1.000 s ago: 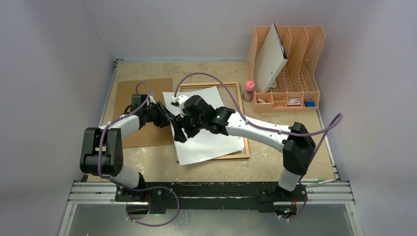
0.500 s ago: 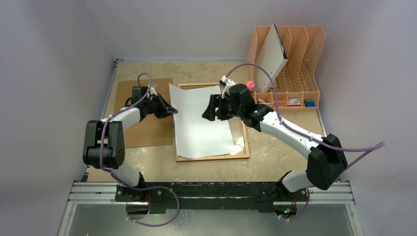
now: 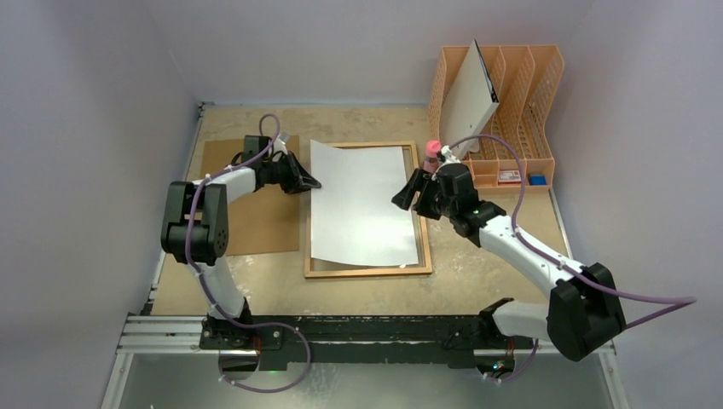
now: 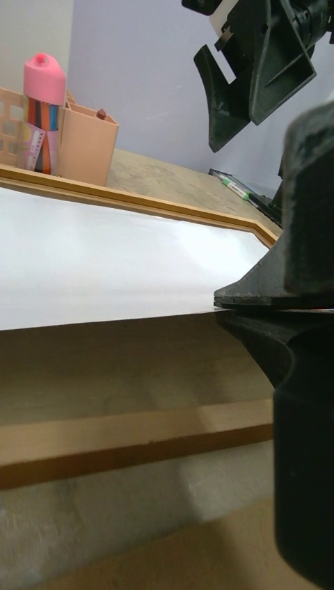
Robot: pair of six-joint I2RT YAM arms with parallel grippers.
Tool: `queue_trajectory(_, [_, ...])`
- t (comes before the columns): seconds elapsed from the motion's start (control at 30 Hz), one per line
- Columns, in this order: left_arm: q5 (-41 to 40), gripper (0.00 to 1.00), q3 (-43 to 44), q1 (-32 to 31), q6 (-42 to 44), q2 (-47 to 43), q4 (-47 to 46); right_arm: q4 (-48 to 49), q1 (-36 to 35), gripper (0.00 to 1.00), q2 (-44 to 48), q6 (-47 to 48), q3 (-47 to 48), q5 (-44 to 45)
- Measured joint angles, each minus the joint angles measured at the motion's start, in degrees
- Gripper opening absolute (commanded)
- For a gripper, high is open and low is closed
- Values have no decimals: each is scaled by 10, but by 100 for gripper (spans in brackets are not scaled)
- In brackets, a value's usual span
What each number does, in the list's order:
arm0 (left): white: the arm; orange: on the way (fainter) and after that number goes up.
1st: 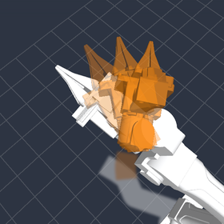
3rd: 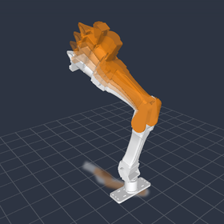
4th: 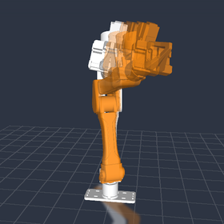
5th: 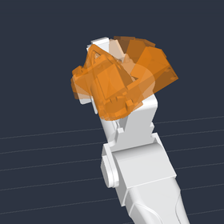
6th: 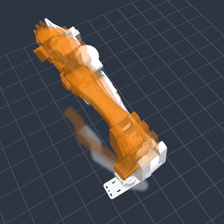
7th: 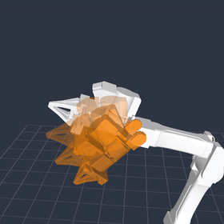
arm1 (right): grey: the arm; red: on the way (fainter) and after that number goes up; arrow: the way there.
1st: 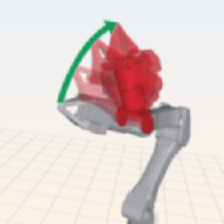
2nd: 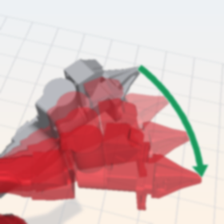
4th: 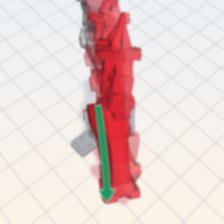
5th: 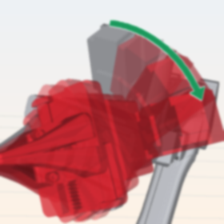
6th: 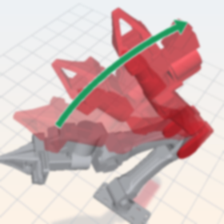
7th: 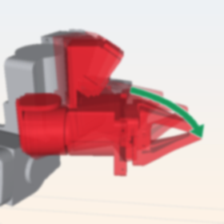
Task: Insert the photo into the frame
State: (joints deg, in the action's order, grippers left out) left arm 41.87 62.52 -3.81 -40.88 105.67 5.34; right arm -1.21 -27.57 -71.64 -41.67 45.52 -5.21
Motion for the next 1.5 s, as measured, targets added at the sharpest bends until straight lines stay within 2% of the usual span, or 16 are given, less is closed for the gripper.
queue_trajectory(0.4, [8,0,49,-19,10,5,24,-2,45,72,30,-53,-52,55])
queue_trajectory(0.63, [5,0,4,-24,-52,11,-44,-1,52,72,35,-64,-67,60])
queue_trajectory(0.83, [-2,1,-6,-40,-66,17,-70,4,52,71,35,-71,-82,58])
queue_trajectory(1.0, [-12,15,-6,-52,-58,18,-70,13,52,71,34,-74,-84,57])
queue_trajectory(1.33, [-55,55,18,-53,-23,19,2,19,53,71,34,-74,-92,57])
queue_trajectory(1.5, [-96,66,39,-53,5,17,53,20,55,71,34,-74,-94,56])
